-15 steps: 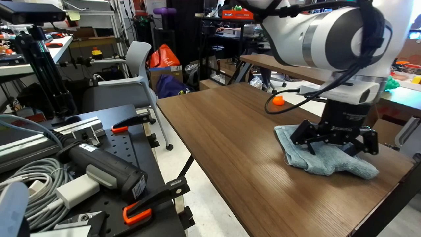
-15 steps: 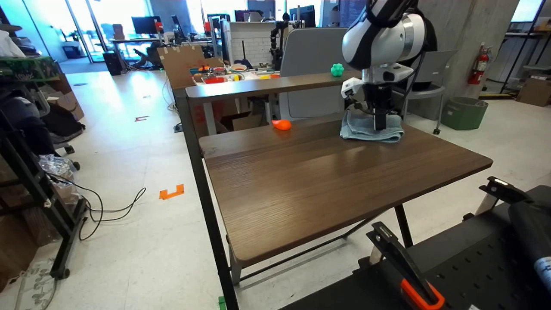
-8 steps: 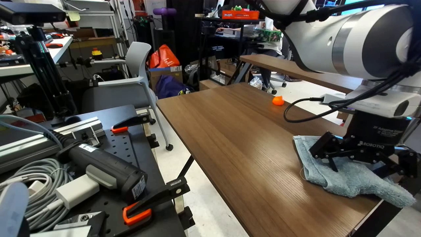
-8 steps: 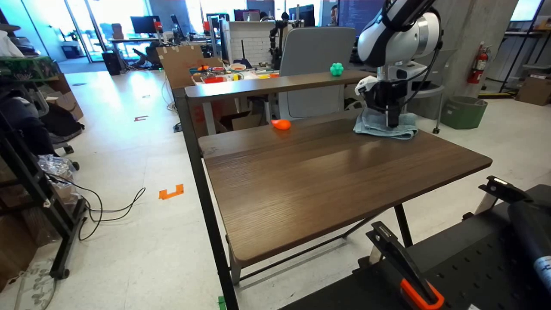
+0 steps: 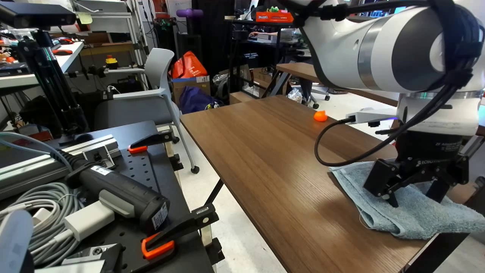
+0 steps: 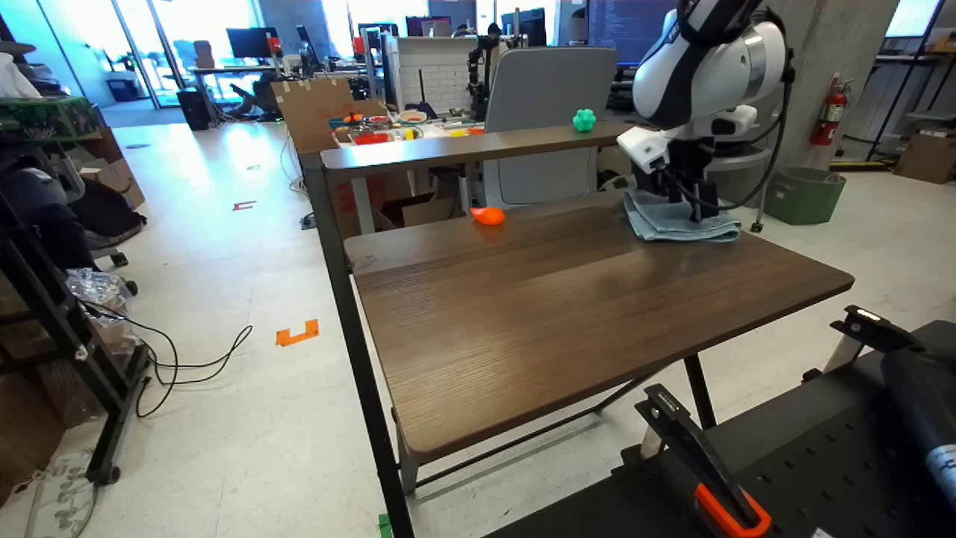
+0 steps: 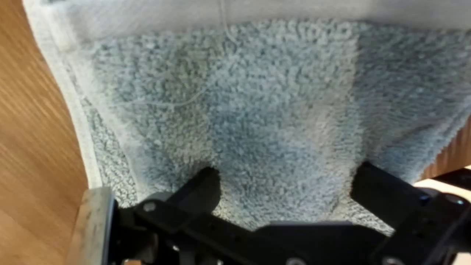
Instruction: Wipe the table
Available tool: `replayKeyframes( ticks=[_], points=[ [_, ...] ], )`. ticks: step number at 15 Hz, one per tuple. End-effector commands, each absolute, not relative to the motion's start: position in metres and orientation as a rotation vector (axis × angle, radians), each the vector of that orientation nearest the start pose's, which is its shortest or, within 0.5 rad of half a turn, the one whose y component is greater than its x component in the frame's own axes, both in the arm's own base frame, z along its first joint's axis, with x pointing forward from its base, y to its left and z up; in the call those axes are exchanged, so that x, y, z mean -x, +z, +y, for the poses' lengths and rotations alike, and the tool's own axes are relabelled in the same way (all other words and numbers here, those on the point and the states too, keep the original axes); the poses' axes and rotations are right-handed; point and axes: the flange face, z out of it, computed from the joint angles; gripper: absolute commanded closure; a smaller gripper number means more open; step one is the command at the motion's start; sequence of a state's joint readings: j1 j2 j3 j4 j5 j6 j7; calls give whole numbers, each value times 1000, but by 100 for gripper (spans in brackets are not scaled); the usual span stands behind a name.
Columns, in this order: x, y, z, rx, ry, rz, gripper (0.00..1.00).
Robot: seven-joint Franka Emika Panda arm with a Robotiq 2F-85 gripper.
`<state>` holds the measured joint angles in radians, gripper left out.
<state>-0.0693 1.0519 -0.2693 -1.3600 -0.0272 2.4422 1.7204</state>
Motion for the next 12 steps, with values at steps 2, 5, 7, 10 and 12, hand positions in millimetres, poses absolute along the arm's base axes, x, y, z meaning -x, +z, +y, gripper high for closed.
replayKeyframes(
  ticks=[2,5,7,10,12],
  points=[
    [-665,116,-178,2149,-369,2345,0],
    [-657,110,-149,2284,-280,2190,0],
    [-649,105,-134,2380,-219,2108,0],
    [-635,106,-119,2507,-148,1967,0],
    [-624,109,-117,2588,-101,1872,0]
  ],
)
